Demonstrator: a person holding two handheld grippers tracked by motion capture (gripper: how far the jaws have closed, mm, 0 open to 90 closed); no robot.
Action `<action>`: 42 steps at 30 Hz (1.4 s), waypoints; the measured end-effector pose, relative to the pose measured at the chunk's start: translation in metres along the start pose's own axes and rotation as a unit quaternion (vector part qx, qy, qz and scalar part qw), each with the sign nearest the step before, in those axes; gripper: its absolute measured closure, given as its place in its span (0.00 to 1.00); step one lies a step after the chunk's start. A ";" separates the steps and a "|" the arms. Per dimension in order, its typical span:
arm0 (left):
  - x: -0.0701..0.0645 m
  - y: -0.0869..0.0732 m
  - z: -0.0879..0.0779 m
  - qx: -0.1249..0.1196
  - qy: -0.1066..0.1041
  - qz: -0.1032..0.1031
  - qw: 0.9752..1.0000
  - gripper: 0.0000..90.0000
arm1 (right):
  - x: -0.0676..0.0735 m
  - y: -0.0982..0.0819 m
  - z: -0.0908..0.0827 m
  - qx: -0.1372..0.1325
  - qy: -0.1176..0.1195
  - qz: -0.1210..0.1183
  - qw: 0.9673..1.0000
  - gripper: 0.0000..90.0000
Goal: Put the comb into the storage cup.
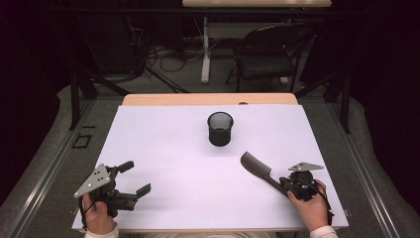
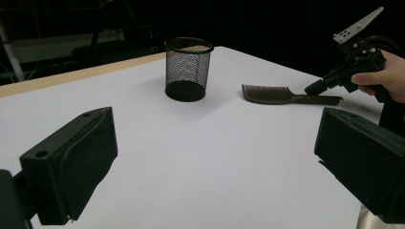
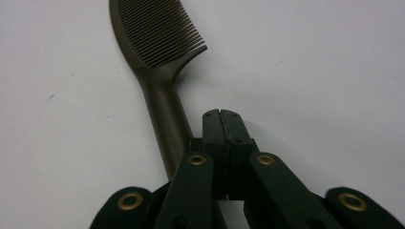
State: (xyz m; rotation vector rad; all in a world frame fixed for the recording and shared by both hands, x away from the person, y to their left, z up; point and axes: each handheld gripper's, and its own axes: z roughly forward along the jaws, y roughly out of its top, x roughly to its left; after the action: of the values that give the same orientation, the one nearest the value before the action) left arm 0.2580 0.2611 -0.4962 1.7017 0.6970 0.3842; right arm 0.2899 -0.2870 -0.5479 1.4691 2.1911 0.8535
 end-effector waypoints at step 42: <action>0.000 -0.001 0.001 0.004 0.000 0.000 1.000 0.01 | 0.000 0.011 -0.013 -0.040 0.017 0.016 0.999 0.51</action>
State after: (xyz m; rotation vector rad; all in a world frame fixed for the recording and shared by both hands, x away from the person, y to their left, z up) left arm 0.2584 0.2602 -0.4970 1.7092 0.6980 0.3822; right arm 0.2903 -0.2878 -0.5310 1.4654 2.1370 0.9719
